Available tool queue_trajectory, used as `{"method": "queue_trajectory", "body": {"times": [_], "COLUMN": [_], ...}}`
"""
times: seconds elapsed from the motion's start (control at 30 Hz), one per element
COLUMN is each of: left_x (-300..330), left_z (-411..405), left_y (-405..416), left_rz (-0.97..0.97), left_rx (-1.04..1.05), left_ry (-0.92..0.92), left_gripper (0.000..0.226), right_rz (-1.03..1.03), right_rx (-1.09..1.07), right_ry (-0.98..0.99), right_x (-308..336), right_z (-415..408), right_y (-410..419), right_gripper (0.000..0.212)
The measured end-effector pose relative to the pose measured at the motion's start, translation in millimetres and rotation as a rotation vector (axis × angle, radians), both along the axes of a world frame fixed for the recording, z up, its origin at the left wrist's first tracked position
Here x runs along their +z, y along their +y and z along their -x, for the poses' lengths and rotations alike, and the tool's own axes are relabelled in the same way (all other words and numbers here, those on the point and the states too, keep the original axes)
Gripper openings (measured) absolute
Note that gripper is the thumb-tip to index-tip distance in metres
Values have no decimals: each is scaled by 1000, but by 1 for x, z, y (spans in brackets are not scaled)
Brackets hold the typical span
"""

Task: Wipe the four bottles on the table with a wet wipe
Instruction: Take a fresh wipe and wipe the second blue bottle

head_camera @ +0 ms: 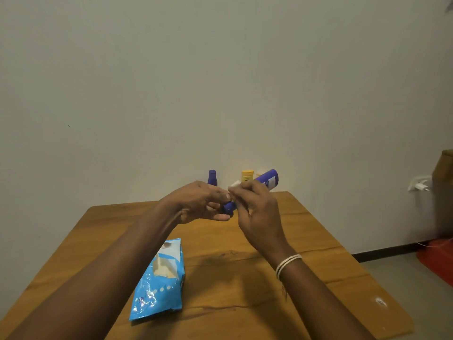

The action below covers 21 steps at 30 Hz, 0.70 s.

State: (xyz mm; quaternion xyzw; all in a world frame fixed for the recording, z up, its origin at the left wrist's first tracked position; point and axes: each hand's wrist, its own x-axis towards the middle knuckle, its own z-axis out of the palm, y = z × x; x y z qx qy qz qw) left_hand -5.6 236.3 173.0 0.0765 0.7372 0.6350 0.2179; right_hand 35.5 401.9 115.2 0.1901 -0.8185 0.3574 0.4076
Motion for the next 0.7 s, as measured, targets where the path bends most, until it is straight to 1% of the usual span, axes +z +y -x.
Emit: {"method": "queue_trajectory", "body": {"times": [0.03, 0.07, 0.1, 0.17, 0.2, 0.23, 0.37, 0.4, 0.5, 0.57, 0.63, 0.7], "left_x": [-3, -5, -7, -11, -13, -14, -21, -24, -34, -39, -42, -45], "left_z": [2, 4, 4, 3, 2, 1, -3, -4, -5, -5, -5, -7], "left_y": [-4, -7, -10, -10, -9, -6, 9, 13, 19, 16, 11, 12], "left_rz": [19, 34, 54, 103, 126, 154, 248, 242, 210, 188, 198, 254], "left_rx": [7, 21, 45, 95, 108, 112, 130, 142, 171, 167, 184, 218], "left_ry": [46, 84, 118, 188, 226, 266, 402, 422, 484, 470, 496, 575], "left_gripper": [21, 22, 24, 26, 26, 25, 20, 18, 21, 28, 35, 38], "right_rz": [-31, -11, 59, 271, 343, 365, 354, 310, 40, -29, 9, 126], "right_rx": [18, -8, -58, -129, -132, -125, -74, -74, -48, -80, -213, -315], "right_ry": [3, 8, 1, -65, -104, -141, -202, -192, -182, -210, -273, -388], "right_x": [2, 4, 7, 14, 16, 17, 11, 8, 1, 4, 11, 16], "right_z": [2, 7, 12, 20, 21, 20, 7, 2, -7, -1, 13, 23], "right_y": [6, 16, 27, 46, 50, 50, 25, 16, -4, 6, 30, 53], "right_gripper": [22, 21, 19, 17, 16, 15, 10, 11, 18, 18, 15, 15]}}
